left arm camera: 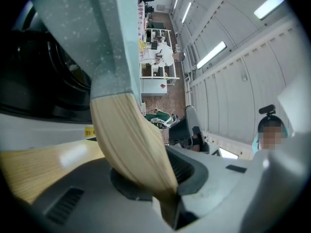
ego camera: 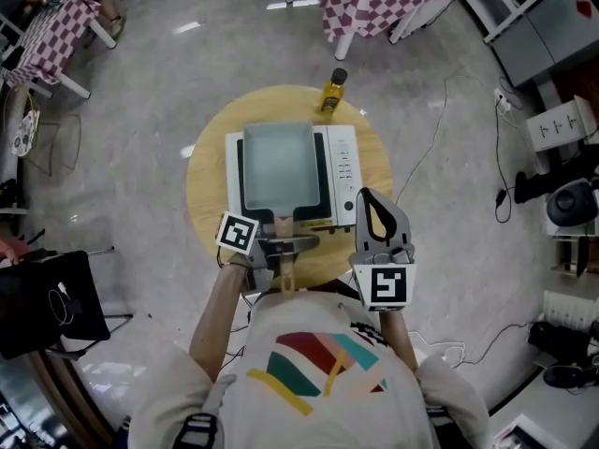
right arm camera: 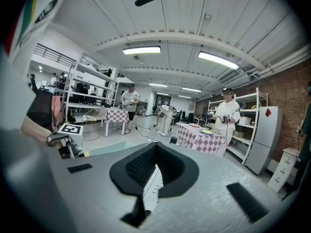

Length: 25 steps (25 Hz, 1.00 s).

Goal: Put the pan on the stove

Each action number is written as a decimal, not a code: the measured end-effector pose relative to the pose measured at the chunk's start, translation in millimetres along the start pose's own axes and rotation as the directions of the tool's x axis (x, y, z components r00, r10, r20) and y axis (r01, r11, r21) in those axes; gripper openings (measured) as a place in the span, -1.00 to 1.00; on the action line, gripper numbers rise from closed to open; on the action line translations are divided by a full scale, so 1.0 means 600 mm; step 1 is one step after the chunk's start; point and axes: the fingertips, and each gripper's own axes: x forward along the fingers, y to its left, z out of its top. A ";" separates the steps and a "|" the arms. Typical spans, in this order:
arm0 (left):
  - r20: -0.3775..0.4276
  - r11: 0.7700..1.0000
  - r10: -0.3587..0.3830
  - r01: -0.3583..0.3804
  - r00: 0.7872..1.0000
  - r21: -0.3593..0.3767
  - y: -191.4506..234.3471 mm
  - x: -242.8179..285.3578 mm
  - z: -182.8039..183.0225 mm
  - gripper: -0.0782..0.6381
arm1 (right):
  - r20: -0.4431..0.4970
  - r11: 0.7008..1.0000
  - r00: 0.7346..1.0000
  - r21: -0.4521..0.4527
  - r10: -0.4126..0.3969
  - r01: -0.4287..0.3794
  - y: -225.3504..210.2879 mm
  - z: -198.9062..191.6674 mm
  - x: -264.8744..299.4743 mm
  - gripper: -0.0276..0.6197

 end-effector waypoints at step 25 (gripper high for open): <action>0.194 1.000 -0.013 0.014 0.981 -0.005 0.038 -0.003 0.017 -0.08 | -0.005 1.000 1.000 -0.001 0.022 -0.022 0.018 -0.015 0.010 -0.92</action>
